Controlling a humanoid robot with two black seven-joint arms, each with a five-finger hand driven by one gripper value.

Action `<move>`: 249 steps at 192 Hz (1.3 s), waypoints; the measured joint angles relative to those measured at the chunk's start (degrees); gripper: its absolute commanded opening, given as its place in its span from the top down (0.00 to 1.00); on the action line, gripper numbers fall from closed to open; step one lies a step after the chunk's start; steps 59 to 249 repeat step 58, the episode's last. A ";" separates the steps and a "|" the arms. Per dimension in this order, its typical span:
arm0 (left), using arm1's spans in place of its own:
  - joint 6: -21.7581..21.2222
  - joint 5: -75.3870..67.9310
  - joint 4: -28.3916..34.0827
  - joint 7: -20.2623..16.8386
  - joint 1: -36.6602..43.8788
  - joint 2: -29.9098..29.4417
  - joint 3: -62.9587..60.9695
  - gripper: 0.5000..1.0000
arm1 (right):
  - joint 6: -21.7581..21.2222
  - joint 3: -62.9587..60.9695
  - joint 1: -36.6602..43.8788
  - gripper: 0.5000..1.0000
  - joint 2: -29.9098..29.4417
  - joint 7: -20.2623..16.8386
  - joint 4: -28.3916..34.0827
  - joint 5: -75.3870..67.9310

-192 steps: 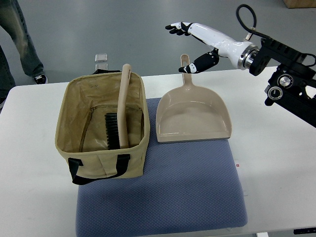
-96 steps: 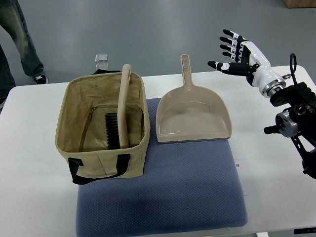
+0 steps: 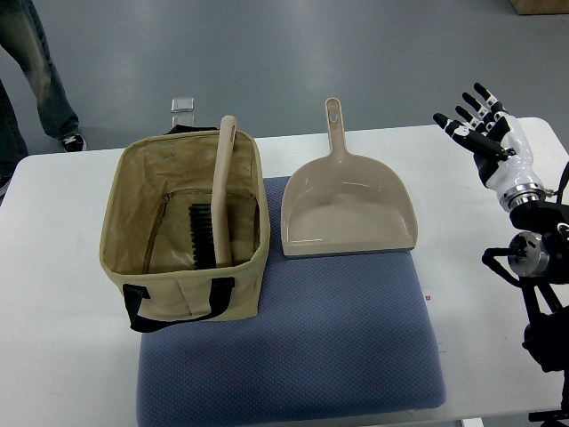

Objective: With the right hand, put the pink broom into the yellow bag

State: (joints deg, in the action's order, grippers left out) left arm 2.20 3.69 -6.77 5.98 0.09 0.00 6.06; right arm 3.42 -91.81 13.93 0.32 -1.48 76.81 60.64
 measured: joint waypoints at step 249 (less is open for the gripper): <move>0.00 0.00 0.00 0.00 0.00 0.00 0.00 0.00 | -0.08 -0.53 -2.88 0.14 -0.31 0.31 -0.09 0.01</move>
